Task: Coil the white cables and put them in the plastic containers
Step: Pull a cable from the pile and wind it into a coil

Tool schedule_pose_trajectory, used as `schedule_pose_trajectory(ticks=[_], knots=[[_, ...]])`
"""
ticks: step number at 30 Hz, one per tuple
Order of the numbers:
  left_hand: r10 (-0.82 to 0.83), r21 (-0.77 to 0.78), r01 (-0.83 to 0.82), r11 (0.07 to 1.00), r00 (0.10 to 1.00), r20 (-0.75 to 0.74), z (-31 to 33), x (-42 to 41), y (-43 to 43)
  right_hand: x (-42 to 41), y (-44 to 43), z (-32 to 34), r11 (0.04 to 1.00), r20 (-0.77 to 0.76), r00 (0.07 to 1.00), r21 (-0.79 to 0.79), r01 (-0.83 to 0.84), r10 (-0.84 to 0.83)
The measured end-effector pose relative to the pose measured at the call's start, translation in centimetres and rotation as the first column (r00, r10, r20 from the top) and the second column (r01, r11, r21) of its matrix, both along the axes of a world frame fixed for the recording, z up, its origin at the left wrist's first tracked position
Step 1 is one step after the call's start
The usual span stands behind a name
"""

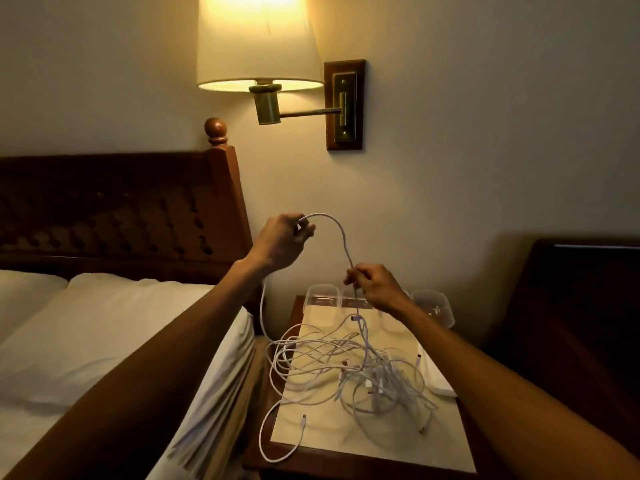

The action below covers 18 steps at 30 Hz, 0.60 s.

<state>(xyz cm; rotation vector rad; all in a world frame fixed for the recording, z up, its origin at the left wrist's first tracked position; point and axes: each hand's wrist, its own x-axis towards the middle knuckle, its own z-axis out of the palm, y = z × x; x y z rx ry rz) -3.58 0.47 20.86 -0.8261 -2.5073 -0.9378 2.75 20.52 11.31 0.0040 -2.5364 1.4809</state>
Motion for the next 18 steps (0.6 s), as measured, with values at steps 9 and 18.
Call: schedule_pose_trajectory(ticks=[9, 18], knots=[[0.020, 0.052, -0.037, 0.998, 0.960, 0.279, -0.2, 0.1, -1.9, 0.0, 2.4, 7.5, 0.925, -0.253, 0.947, -0.366, 0.096, -0.199], [-0.385, 0.334, 0.220, 0.917, 0.713, 0.586, -0.9, 2.6, 2.9, -0.3, 1.6, 14.8, 0.936, -0.326, 0.941, -0.349, -0.031, -0.090]])
